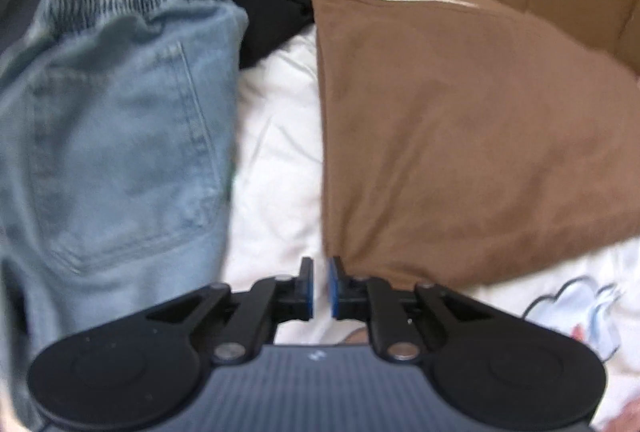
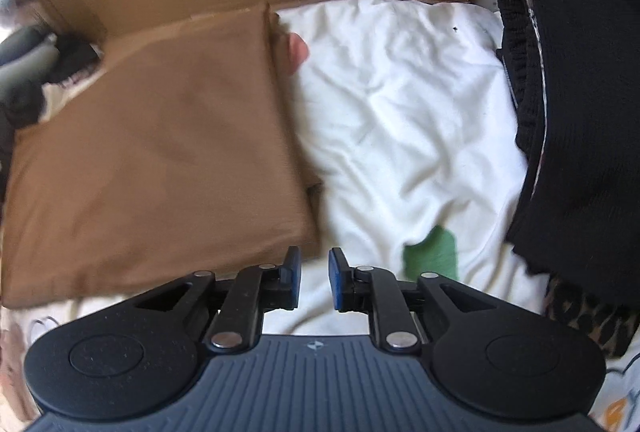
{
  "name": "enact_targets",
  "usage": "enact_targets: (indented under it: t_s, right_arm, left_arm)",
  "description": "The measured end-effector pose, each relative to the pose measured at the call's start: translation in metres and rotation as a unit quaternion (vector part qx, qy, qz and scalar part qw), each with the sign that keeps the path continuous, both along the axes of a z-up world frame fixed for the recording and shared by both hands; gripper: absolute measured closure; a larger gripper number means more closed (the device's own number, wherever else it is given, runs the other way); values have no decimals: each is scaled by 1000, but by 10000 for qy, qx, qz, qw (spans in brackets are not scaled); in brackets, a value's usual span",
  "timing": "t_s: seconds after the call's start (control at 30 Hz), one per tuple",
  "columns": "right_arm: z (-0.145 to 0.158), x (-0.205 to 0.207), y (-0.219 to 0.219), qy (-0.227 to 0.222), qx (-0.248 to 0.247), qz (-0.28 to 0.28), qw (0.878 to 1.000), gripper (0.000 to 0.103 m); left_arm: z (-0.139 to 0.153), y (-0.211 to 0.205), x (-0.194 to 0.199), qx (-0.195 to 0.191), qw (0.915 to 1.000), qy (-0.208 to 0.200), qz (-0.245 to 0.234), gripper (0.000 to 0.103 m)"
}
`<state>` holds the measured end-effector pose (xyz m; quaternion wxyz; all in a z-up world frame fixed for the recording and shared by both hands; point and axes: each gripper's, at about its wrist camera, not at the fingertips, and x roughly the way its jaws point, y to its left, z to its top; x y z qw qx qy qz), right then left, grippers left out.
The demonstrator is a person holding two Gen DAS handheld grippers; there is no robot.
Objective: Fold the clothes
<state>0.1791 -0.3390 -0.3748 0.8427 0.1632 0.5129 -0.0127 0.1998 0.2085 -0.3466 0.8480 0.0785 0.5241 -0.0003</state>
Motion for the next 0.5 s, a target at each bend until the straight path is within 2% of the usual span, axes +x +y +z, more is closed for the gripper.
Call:
enact_targets:
  t_s: [0.1, 0.2, 0.27, 0.33, 0.5]
  right_arm:
    - [5, -2, 15, -225, -114, 202, 9995, 87]
    - [13, 4, 43, -432, -227, 710, 9963, 87]
    - [14, 13, 64, -477, -254, 1057, 9929, 85]
    - [11, 23, 85, -503, -262, 1364, 9890, 80]
    - [7, 43, 121, -553, -216, 1739, 9830, 76]
  left_arm:
    - [12, -4, -4, -258, 9995, -190, 40, 93]
    - [17, -26, -4, -522, 9978, -285, -301, 91]
    - [9, -49, 0, -506, 9967, -215, -592, 91]
    - [-1, -70, 5, -664, 9944, -135, -814, 91]
    - [-17, -117, 15, -1013, 9867, -134, -1266, 89]
